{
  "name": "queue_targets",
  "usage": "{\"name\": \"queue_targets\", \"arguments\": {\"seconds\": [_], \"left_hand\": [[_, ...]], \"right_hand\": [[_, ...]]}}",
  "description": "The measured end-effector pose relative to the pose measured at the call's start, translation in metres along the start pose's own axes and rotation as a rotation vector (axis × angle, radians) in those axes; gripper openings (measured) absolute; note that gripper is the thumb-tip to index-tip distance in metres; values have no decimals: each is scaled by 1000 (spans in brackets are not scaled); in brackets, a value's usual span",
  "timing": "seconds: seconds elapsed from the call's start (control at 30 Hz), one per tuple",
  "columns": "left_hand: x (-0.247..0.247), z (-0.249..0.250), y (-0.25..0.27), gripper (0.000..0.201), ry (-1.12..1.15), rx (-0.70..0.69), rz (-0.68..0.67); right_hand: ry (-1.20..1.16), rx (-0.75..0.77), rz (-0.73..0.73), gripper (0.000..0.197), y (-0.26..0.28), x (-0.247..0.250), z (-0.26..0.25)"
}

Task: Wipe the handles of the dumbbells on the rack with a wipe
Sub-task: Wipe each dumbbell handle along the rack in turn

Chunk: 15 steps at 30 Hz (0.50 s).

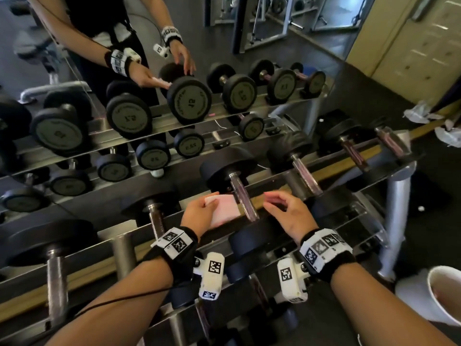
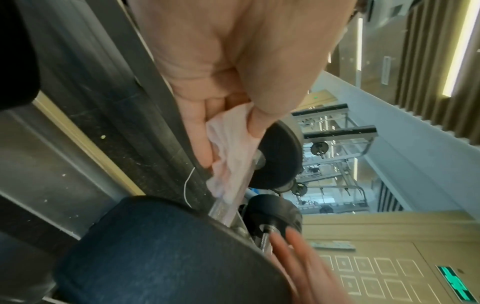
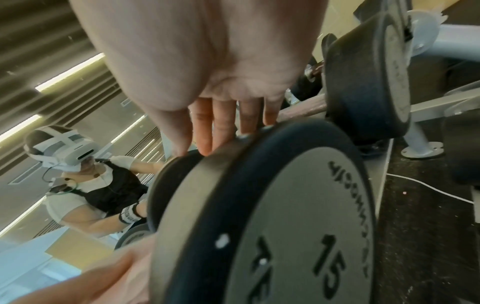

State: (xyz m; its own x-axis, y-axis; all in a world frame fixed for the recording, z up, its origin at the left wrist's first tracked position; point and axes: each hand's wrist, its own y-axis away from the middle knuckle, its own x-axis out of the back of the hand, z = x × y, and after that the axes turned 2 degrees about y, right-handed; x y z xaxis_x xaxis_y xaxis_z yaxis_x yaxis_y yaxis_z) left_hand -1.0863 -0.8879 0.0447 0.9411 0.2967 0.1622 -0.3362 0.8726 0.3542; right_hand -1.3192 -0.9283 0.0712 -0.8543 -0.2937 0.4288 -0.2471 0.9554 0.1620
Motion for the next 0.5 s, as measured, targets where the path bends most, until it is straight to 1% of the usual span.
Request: {"name": "queue_targets", "arguments": {"seconds": [0.07, 0.1, 0.17, 0.3, 0.37, 0.5], "left_hand": [[1, -1, -4, 29, -22, 3, 67], [0, 0, -6, 32, -19, -10, 78], [-5, 5, -8, 38, -64, -76, 88], [-21, 16, -17, 39, -243, -194, 93], [-30, 18, -19, 38, -301, -210, 95], [-43, 10, -21, 40, -330, -245, 40]], "right_hand": [[1, -28, -4, 32, 6, 7, 14], [-22, -43, -16, 35, 9, 9, 18], [-53, -47, -52, 41, 14, 11, 26], [36, -21, -98, 50, 20, 9, 34], [10, -39, -90, 53, 21, 8, 35], [-68, -96, -77, 61, 22, 6, 37]]}}
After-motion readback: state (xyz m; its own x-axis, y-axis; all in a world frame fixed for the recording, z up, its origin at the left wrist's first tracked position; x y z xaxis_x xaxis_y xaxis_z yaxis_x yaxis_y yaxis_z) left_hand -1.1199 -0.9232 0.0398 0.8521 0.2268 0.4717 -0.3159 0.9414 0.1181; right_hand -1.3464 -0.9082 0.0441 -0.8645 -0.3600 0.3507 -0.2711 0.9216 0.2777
